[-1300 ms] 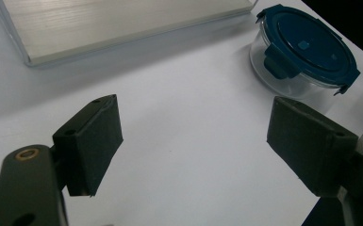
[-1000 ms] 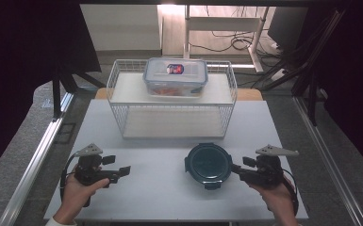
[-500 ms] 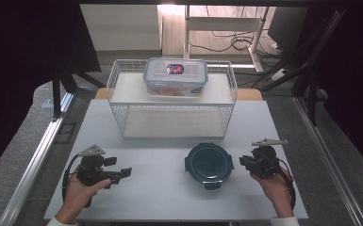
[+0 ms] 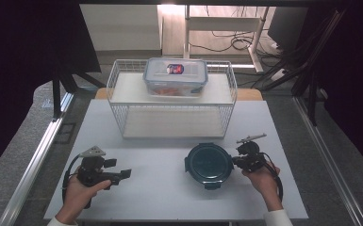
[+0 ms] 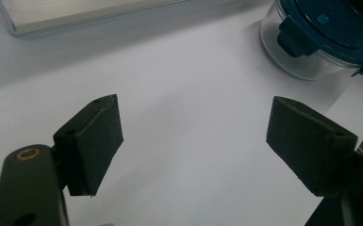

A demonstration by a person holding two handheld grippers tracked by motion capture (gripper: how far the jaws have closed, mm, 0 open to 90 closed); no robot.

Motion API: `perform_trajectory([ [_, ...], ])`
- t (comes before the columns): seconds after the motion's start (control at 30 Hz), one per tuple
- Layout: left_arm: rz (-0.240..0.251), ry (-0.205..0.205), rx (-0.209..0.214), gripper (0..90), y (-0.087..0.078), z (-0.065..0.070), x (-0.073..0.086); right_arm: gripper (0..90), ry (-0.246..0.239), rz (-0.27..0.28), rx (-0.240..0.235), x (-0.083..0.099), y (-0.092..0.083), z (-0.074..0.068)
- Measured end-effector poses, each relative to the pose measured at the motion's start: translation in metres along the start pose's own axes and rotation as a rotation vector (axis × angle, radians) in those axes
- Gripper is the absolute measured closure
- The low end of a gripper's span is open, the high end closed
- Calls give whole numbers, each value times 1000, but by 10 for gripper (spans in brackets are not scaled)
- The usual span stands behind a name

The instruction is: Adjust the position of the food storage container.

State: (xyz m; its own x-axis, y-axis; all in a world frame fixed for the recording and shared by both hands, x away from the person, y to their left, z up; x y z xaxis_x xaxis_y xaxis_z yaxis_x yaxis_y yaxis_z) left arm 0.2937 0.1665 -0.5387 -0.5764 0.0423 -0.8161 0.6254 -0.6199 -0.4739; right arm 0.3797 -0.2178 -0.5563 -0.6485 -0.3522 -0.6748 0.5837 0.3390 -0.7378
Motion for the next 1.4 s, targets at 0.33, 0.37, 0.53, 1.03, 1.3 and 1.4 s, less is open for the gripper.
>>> perform_trajectory([
  [0.33, -10, -6, 3, 184, 3, 0, 1, 896, -14, 7, 3, -1, 1, -5],
  [0.37, -11, -3, 8, 184, 4, 0, 2, 896, -13, 6, -6, 0, 2, -7],
  [0.53, -16, -9, 4, 184, 5, 0, 3, 896, -46, 1, -20, -2, 4, -21],
  [1.03, -16, -22, 0, 185, 3, -1, 4, 895, -146, 12, -79, -14, 14, -75],
  [1.3, -21, -25, 3, 185, 5, 1, 6, 895, -206, 0, -86, -13, 18, -92],
  [1.4, -21, -29, 2, 185, 4, 1, 7, 895, -232, -11, -84, -11, 22, -96],
])
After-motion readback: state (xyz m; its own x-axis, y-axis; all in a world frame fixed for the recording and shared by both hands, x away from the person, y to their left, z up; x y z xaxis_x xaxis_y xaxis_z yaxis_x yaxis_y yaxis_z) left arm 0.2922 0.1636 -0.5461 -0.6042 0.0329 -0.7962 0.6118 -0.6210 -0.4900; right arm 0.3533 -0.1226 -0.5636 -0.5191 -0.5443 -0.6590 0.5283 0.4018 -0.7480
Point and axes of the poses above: each handheld gripper's, and its own axes: y roughly forward along the jaws, x roughly out of its underside, z roughly to its right, the point moved 10 cm from there along y, roughly forward along the jaws, and after that the axes turned 12 degrees about z, right-handed, at the moved point
